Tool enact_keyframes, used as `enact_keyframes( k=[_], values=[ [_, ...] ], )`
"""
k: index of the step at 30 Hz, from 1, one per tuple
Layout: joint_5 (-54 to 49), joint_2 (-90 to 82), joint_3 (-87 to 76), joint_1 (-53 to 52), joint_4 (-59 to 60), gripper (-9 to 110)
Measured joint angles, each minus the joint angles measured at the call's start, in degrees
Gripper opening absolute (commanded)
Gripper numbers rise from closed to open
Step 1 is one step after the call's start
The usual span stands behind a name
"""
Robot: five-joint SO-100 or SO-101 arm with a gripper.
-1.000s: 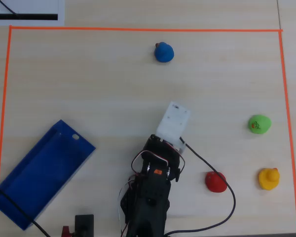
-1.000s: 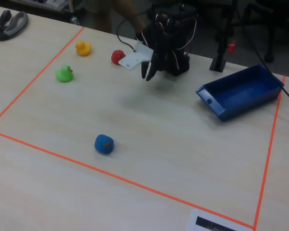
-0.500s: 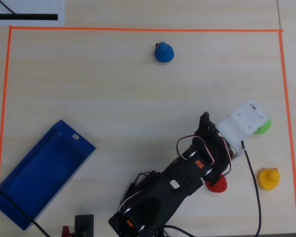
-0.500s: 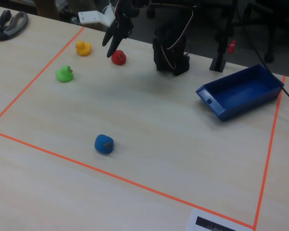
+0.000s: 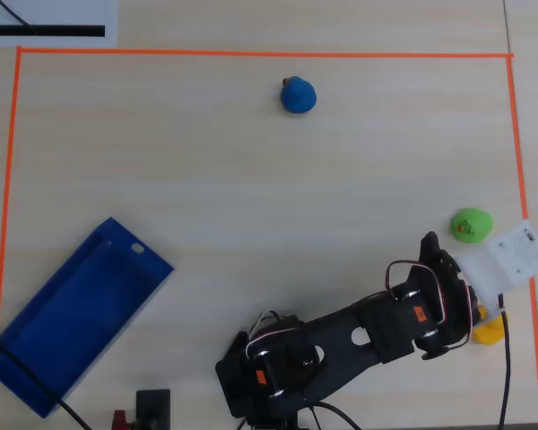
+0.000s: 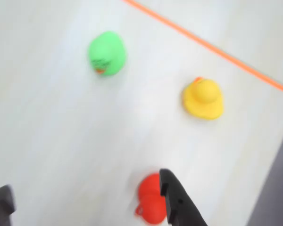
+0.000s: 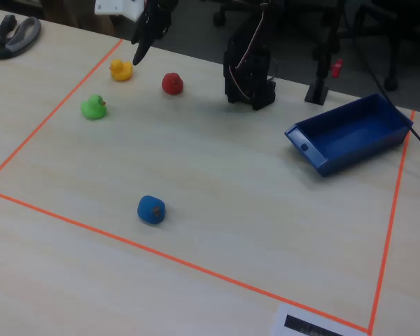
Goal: Grasp red duck and put it into box.
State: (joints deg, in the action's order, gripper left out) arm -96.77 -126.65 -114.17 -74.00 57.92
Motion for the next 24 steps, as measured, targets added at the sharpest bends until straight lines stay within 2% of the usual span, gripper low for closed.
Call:
enact_keyframes(
  k=[11, 24],
  values=[
    [-8.3, 7.8, -16.5, -9.2, -20.4, 46],
    [-12.3, 6.2, -25.4, -13.8, -22.5, 45]
  ],
)
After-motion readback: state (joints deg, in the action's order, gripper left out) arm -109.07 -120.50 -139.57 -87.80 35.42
